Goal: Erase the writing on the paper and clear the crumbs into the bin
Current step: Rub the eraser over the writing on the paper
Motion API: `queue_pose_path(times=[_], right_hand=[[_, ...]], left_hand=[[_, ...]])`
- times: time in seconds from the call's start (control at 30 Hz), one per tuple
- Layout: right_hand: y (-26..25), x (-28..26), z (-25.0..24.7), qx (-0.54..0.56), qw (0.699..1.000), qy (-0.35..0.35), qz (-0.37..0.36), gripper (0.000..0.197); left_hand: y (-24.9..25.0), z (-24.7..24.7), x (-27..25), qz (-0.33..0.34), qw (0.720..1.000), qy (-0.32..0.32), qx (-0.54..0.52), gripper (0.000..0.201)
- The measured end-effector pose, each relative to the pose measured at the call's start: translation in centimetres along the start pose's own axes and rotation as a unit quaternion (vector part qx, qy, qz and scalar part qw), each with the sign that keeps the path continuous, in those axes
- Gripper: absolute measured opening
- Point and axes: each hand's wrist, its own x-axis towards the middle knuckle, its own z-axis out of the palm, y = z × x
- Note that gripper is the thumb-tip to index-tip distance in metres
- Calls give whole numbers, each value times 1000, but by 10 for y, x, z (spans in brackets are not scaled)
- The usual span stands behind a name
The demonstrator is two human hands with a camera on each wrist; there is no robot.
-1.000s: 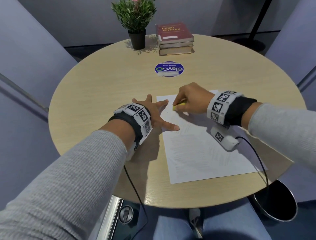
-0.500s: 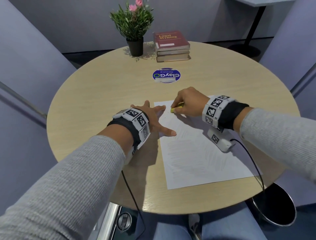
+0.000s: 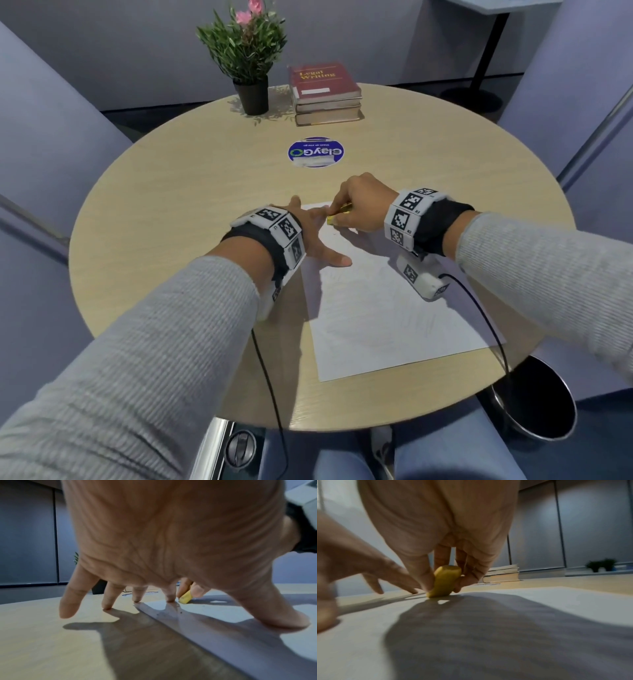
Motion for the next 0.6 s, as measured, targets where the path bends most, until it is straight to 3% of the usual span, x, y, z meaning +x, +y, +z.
queue_pose_path(times=[0.1,0.23,0.37,0.5,0.6], right_hand=[[-1,-3,-1,9,999,-30,-23,16],[9,2,-7,-5,999,32,41,18],[4,-7,-2,5,999,-31,-16,20],[7,-2,-5,-17,999,24,30,21],[1,-9,0,-16,999,-13,-25,19]], left_hand=[[1,-2,-1,9,1000,-9,3,101],[2,1,2,-9,1000,-14,10,107],[3,-1,-2,10,1000,-6,19,103],[1,1,2,-8,1000,-15,6,107],[2,1,-1,5,1000,-12,17,103]])
